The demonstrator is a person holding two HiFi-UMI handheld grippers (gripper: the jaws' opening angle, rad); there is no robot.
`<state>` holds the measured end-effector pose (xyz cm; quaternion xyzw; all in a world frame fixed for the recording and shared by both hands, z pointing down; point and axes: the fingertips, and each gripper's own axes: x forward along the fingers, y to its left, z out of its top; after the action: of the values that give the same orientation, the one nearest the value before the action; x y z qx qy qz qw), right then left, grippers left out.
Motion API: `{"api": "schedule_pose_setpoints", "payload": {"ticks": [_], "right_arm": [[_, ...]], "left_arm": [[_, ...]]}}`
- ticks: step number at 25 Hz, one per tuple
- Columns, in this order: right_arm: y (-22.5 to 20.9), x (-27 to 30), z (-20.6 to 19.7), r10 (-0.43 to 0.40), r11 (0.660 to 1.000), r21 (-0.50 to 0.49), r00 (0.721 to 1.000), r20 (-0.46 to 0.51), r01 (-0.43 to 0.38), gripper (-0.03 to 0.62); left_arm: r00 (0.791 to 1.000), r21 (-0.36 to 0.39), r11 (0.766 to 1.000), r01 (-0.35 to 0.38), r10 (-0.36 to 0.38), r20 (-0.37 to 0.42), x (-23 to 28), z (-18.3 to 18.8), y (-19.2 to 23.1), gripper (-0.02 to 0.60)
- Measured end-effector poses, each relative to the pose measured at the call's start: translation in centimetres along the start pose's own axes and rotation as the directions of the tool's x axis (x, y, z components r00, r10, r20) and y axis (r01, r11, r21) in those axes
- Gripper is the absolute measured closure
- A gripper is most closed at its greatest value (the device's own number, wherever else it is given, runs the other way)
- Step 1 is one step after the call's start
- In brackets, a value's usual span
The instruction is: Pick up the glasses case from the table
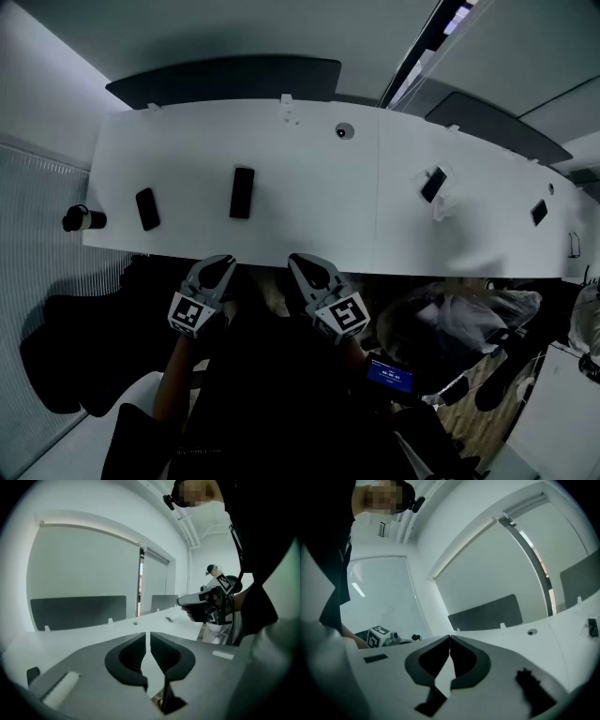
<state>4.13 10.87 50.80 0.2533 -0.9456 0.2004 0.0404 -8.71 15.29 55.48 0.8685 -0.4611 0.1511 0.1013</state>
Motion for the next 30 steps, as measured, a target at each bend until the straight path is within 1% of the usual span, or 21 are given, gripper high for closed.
{"api": "schedule_pose_setpoints", "payload": {"ticks": [2, 3, 5, 7, 9, 13, 15, 19, 21, 23, 24, 25, 28, 30], "right_arm": [[-0.6, -0.3, 0.0, -0.01, 0.999, 0.032, 1.0, -0.009, 0.01, 0.586], [-1.0, -0.4, -0.1, -0.017, 0.999, 0.046, 1.0, -0.015, 0.017, 0.586], [-1.8, -0.3, -0.2, -0.031, 0.997, 0.063, 0.999, -0.026, 0.032, 0.586], [-2.6, 0.0, -0.4, -0.043, 0.997, 0.059, 0.998, -0.041, 0.046, 0.586], [-3.3, 0.4, -0.2, -0.056, 0.997, 0.043, 0.997, -0.052, 0.059, 0.586], [-4.3, 1.1, 0.3, -0.106, 0.993, 0.052, 0.992, -0.065, 0.109, 0.586], [-4.8, 1.6, 0.7, -0.138, 0.989, 0.051, 0.988, -0.071, 0.142, 0.586], [-5.9, 3.0, 1.1, -0.182, 0.981, 0.047, 0.98, -0.075, 0.186, 0.586], [-6.1, 3.8, 1.2, -0.193, 0.979, 0.047, 0.978, -0.082, 0.197, 0.586], [-6.3, 4.5, 1.1, -0.209, 0.976, 0.035, 0.972, -0.108, 0.214, 0.586], [-6.5, 4.7, 1.0, -0.215, 0.975, 0.027, 0.969, -0.119, 0.22, 0.586], [-6.7, 5.0, 0.9, -0.22, 0.974, 0.024, 0.967, -0.125, 0.225, 0.586], [-7.1, 5.8, 1.0, -0.229, 0.972, 0.027, 0.965, -0.127, 0.234, 0.586], [-7.1, 6.3, 1.2, -0.233, 0.971, 0.029, 0.965, -0.119, 0.238, 0.586]], "left_arm": [[0.996, -0.054, 0.996, -0.069, 0.065, -0.065, 0.6, -1.0, 1.6, 0.543], [0.99, -0.084, 0.991, -0.108, 0.1, -0.099, 1.0, -1.6, 2.5, 0.54], [0.972, -0.151, 0.97, -0.19, 0.164, -0.168, 1.7, -2.8, 4.4, 0.533], [0.955, -0.204, 0.948, -0.243, 0.197, -0.223, 2.6, -4.5, 6.1, 0.525], [0.944, -0.245, 0.931, -0.269, 0.205, -0.257, 3.8, -6.1, 7.6, 0.515], [0.928, -0.311, 0.903, -0.297, 0.196, -0.318, 6.2, -9.0, 10.1, 0.499], [0.911, -0.336, 0.886, -0.319, 0.19, -0.365, 7.3, -10.7, 11.5, 0.489], [0.873, -0.413, 0.832, -0.371, 0.16, -0.461, 9.5, -14.7, 14.1, 0.451], [0.861, -0.451, 0.804, -0.386, 0.139, -0.489, 10.4, -16.1, 15.0, 0.427], [0.853, -0.475, 0.785, -0.397, 0.125, -0.507, 11.1, -16.9, 15.8, 0.385], [0.851, -0.482, 0.78, -0.398, 0.118, -0.512, 11.5, -17.0, 16.1, 0.351], [0.851, -0.489, 0.777, -0.396, 0.109, -0.514, 11.9, -17.0, 16.5, 0.337], [0.854, -0.51, 0.773, -0.377, 0.077, -0.514, 13.2, -16.9, 17.2, 0.33], [0.853, -0.514, 0.776, -0.365, 0.058, -0.519, 14.1, -16.8, 17.7, 0.313]]}}
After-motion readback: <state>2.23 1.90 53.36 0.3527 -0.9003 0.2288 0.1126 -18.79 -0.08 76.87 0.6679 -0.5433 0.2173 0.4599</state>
